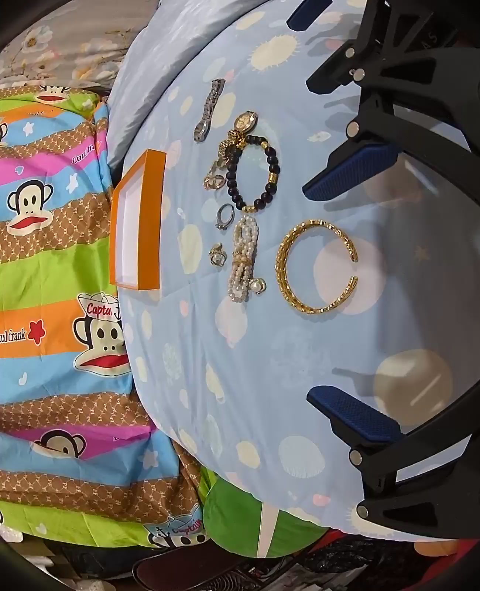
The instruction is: Organize jewelry
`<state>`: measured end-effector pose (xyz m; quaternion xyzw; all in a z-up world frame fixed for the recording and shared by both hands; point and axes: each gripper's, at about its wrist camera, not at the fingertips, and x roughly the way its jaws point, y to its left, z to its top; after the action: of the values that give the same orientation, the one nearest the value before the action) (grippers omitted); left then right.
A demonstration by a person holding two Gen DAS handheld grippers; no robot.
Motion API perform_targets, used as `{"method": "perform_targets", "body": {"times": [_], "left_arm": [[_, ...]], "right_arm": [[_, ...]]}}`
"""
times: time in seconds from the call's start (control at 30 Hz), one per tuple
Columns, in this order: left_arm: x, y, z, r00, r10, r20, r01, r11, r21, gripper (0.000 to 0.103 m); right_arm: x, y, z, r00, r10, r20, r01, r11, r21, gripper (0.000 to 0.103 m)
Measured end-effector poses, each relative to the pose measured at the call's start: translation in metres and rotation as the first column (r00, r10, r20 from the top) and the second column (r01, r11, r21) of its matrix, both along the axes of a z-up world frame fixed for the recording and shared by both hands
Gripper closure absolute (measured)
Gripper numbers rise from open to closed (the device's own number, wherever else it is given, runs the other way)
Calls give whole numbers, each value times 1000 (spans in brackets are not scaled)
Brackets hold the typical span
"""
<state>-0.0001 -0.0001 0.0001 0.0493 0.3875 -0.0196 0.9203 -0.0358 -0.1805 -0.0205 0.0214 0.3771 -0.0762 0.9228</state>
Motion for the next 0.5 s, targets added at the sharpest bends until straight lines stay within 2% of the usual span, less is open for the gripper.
{"method": "perform_targets", "body": {"times": [0.5], "left_arm": [[-1, 1, 1, 1000, 3, 2, -3, 1000, -4, 6]], "right_arm": [[0, 1, 3, 1000, 0, -11, 0, 1000, 2, 11]]}}
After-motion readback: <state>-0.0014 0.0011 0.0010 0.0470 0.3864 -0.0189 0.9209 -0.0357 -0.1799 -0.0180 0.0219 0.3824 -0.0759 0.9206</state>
